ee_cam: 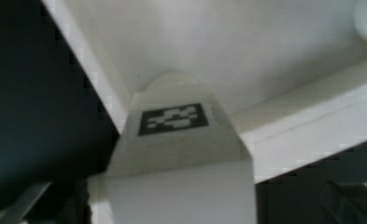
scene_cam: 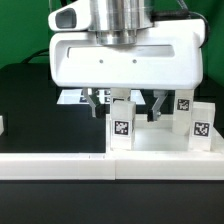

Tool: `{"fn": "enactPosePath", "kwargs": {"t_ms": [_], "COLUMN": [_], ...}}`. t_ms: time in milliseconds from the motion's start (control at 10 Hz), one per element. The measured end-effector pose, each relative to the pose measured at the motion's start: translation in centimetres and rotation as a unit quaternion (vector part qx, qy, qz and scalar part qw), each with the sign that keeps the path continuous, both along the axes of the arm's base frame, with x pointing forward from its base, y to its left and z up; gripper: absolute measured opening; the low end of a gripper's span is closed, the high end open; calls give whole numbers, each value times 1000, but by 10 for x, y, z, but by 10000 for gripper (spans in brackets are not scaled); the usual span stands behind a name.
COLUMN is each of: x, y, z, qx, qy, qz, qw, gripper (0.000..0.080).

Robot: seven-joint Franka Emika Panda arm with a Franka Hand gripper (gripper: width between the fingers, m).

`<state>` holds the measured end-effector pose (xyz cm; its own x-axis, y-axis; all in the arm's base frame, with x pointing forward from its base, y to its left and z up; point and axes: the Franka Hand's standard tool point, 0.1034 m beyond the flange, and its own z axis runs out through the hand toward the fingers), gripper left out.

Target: Assemble square table

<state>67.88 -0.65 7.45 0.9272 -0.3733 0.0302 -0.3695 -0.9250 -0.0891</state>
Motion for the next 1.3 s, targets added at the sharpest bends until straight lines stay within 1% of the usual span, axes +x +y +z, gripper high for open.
{"fn": "enactPosePath", "kwargs": {"t_ms": [200, 300, 400, 500, 600, 800, 900, 1000, 1100, 1200, 1300], "x": [0, 0, 0, -1, -1, -2, -2, -5, -8, -10, -10], "y": [-1, 0, 0, -3, -5, -6, -9, -9, -8, -6, -5], "z": [0, 0, 0, 0, -1, -1, -2, -3, -4, -4, -4], "qx": [1, 1, 2, 2, 4, 9, 16, 29, 49, 70, 92], "qy": [1, 1, 2, 6, 9, 14, 17, 20, 19, 12, 7], "qz": [-11, -15, -26, -64, -106, -168, -240, -322, -422, -507, -568], "qw": [1000, 1000, 1000, 998, 994, 986, 970, 946, 905, 859, 818], "gripper": [649, 521, 371, 371, 303, 302, 301, 301, 299, 299, 300]}}
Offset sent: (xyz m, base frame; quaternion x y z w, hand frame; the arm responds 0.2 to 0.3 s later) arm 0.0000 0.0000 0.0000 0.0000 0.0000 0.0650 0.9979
